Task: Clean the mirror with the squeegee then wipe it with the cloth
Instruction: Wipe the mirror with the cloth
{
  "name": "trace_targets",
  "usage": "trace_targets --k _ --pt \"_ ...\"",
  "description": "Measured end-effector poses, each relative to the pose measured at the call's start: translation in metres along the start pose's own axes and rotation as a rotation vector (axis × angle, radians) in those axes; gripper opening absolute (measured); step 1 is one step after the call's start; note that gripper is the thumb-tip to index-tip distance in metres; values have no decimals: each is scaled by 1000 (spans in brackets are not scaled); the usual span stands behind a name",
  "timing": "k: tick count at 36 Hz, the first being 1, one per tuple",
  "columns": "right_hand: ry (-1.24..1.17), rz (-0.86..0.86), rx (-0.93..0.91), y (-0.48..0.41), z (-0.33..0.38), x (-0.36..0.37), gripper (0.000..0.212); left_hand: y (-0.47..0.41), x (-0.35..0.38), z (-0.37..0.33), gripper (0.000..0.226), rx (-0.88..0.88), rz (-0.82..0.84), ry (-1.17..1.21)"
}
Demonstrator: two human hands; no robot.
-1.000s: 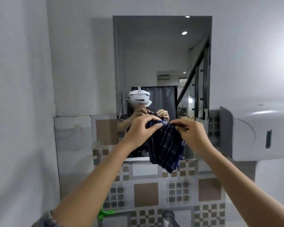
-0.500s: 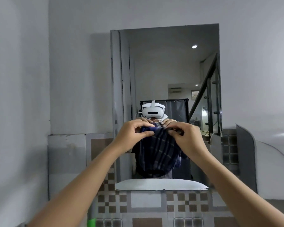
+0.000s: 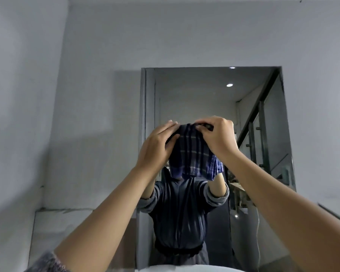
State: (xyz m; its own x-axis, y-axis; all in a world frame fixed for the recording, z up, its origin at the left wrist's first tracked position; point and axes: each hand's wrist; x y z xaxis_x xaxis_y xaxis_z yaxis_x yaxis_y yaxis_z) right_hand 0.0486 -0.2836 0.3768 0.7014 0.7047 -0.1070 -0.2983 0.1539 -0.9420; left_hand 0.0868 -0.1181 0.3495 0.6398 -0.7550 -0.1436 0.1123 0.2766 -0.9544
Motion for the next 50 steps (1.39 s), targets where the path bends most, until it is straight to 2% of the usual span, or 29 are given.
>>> trace_targets --k 5,8,16,19,25,28,31,34,40,46,50 --pt "93 -39 -129 1 -16 7 15 18 6 14 42 92 128 -58" --pt "115 -86 -179 4 -20 11 14 23 10 17 44 123 147 -98" --pt "211 -247 -131 19 -21 16 17 20 15 13 47 82 199 -187" --pt "228 -221 -123 29 -18 18 11 20 16 12 47 73 231 -219" --pt "279 -166 -47 58 -17 28 27 20 16 15 47 98 227 -200" --pt "304 -64 25 76 -14 34 37 21 11 18 44 119 271 -165" --pt "355 62 139 90 -5 38 54 31 1 22 47 144 380 -114" --pt "437 146 207 101 -1 48 67 50 -8 28 52 110 417 -109" --pt "556 70 139 112 -22 73 79 74 -3 30 57 75 417 -286" --pt "630 10 92 103 -31 72 72 74 -1 30 57 64 371 -297" --pt "656 -45 46 79 -32 65 72 79 0 29 54 -23 314 -273"
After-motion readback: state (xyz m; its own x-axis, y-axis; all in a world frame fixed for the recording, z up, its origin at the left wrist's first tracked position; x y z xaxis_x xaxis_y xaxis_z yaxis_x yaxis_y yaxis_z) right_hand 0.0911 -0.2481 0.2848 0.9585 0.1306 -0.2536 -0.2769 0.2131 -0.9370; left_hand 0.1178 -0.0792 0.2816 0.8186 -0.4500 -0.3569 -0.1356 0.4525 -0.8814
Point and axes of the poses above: each hand's wrist, its own y-axis away from the middle knuckle, its own x-axis out of the palm, z = x × y, and after that the axes turned 8 degrees about x, right-handed
